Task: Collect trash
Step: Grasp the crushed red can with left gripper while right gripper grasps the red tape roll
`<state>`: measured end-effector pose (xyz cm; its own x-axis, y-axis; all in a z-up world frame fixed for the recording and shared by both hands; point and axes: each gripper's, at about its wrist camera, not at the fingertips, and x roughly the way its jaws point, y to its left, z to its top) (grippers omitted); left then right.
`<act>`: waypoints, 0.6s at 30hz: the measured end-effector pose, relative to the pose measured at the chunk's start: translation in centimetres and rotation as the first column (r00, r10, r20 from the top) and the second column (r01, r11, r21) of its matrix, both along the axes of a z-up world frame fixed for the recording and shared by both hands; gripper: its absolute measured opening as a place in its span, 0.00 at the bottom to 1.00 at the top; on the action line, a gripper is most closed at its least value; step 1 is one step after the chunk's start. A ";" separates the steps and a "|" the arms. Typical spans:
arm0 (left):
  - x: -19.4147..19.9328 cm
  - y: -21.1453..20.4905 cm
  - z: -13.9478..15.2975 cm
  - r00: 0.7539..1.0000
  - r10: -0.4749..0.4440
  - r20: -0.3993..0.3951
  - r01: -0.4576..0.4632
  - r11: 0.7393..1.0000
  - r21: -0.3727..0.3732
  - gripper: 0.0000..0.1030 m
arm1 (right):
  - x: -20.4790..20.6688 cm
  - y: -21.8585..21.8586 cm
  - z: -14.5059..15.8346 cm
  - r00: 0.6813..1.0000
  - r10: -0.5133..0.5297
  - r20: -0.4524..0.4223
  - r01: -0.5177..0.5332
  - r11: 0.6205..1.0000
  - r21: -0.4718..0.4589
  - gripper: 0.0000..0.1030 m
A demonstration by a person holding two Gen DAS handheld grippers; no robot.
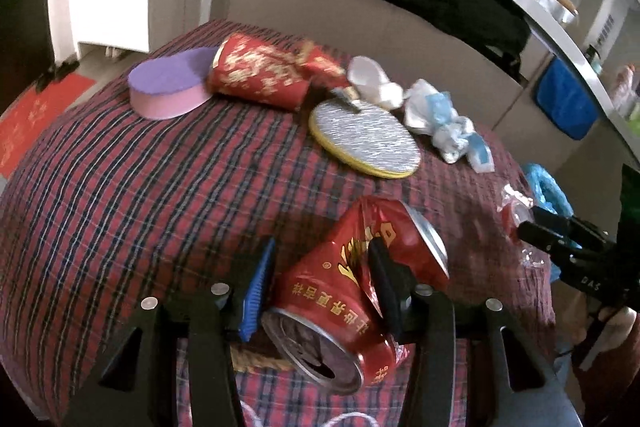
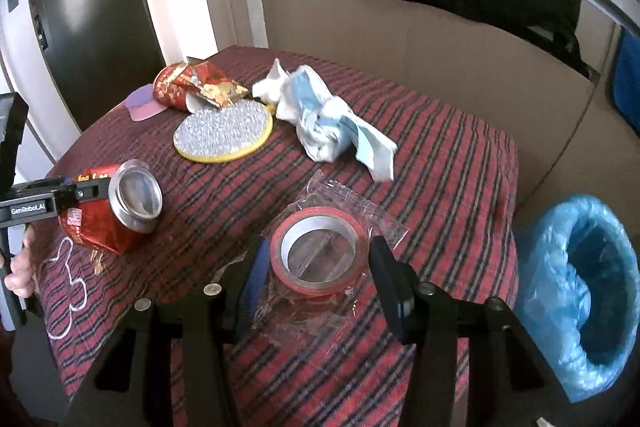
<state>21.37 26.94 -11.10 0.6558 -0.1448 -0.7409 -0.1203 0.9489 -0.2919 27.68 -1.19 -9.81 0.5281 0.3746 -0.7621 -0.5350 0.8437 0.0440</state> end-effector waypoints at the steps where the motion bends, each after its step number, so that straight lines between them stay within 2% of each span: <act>1: 0.0 -0.5 0.2 1.000 -0.006 0.007 0.006 1.000 0.005 0.47 | -0.2 -0.3 0.0 1.000 -0.003 0.000 0.003 1.000 0.004 0.46; 4: -0.3 -1.8 0.6 1.000 -0.014 0.027 0.014 1.000 0.015 0.47 | -1.0 -1.2 0.0 1.000 -0.010 0.005 0.010 1.000 0.021 0.46; 7: -0.5 -3.1 0.9 0.999 -0.013 0.044 0.012 1.000 0.013 0.47 | -1.7 -2.0 0.0 1.000 -0.012 0.010 0.012 0.999 0.037 0.40; 13: -0.9 -5.3 1.2 0.997 -0.040 0.069 0.039 0.999 0.018 0.46 | -2.8 -3.0 -0.3 1.000 0.005 0.005 -0.005 0.998 0.058 0.43; 18: -1.2 -5.7 1.6 0.994 -0.034 0.107 0.033 0.999 0.008 0.47 | -2.4 -4.1 -1.4 0.999 -0.032 -0.029 0.034 0.997 0.075 0.43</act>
